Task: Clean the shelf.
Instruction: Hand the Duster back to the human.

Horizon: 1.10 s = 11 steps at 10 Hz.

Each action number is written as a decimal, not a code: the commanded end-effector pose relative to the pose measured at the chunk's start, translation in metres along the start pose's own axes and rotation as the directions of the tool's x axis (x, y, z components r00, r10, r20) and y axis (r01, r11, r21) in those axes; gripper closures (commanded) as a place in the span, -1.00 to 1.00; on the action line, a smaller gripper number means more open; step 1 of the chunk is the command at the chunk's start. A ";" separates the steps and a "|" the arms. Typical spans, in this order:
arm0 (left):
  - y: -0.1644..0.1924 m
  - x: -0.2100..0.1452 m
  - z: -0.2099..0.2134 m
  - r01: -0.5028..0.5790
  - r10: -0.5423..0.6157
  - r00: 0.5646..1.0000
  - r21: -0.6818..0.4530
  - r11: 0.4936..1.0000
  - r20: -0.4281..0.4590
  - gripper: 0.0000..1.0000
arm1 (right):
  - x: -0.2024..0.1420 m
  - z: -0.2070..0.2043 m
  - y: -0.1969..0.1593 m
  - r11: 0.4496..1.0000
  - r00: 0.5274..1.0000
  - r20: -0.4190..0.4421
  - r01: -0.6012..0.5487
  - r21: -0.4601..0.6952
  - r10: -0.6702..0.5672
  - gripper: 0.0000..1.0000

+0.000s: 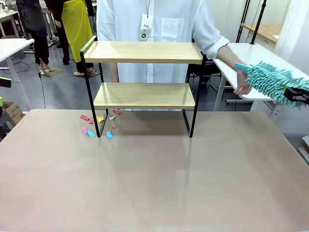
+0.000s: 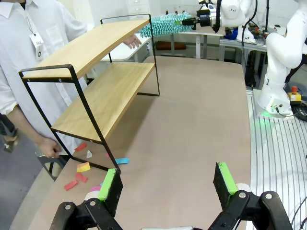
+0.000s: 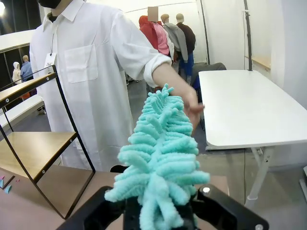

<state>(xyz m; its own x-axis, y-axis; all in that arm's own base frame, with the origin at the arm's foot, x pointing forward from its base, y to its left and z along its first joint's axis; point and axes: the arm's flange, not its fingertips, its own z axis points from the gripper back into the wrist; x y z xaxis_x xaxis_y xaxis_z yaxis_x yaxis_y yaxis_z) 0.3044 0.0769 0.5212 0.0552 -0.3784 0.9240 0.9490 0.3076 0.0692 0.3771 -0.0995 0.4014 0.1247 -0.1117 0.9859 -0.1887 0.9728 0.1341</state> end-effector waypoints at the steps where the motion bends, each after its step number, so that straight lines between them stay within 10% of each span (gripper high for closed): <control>1: 0.000 0.000 -0.001 0.019 -0.019 0.999 0.001 1.000 0.028 -1.00 | 0.001 0.000 -0.001 1.000 1.000 0.004 0.000 -0.004 0.000 0.67; 9: 0.000 0.000 -0.001 0.019 -0.019 0.999 0.001 1.000 0.028 -1.00 | 0.001 0.000 -0.001 1.000 1.000 0.004 0.000 -0.004 0.000 0.67; 10: 0.000 0.000 -0.001 0.019 -0.019 0.999 0.001 1.000 0.028 -1.00 | 0.000 0.000 0.000 1.000 1.000 0.000 0.000 0.000 0.000 -0.21; 11: 0.000 0.000 -0.001 0.019 -0.019 0.999 0.001 1.000 0.028 -1.00 | 0.001 -0.002 -0.001 1.000 1.000 0.006 0.019 -0.007 -0.018 -0.48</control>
<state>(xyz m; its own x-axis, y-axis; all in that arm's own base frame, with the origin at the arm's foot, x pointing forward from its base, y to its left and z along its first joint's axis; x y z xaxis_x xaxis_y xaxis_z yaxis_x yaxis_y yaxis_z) 0.3045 0.0769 0.5212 0.0552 -0.3782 0.9241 0.9490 0.3077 0.0692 0.3770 -0.0996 0.4013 0.1253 -0.1148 0.9854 -0.1880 0.9725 0.1373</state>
